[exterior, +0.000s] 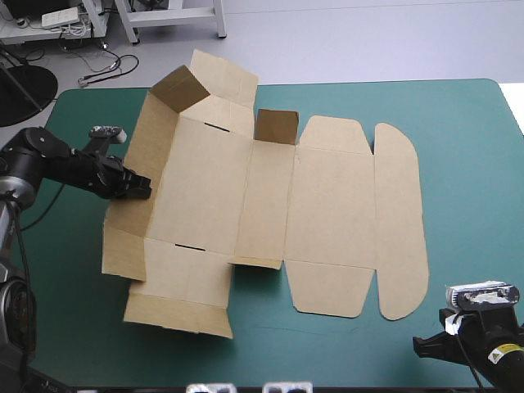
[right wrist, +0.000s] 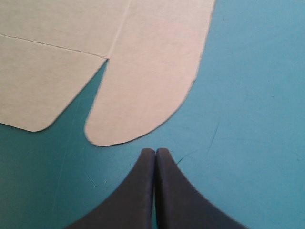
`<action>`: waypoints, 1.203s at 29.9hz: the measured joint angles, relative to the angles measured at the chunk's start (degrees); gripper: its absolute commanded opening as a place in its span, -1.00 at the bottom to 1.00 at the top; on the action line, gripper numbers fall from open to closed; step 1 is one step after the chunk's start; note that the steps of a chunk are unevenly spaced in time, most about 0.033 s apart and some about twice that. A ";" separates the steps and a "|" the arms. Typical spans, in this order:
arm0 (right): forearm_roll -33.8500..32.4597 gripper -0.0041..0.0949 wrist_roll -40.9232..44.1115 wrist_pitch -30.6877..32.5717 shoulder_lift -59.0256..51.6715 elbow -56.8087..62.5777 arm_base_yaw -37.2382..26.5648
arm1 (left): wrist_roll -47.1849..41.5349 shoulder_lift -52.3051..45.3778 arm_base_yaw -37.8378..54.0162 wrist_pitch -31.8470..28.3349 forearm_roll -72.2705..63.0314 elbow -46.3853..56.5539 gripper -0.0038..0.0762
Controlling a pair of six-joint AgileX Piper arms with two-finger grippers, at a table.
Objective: Fold the box
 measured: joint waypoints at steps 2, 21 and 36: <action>0.00 -0.95 0.00 -0.25 0.00 0.00 0.00 | 0.39 -0.99 -0.87 0.34 4.48 -3.64 -0.93; 0.00 -0.95 0.00 -1.56 0.00 0.00 0.00 | 11.81 -2.94 -32.18 -8.72 31.37 -13.04 -0.93; 0.00 -0.95 0.00 -1.75 0.00 0.00 0.00 | 12.51 -1.86 -44.68 -22.28 41.62 -13.04 -0.93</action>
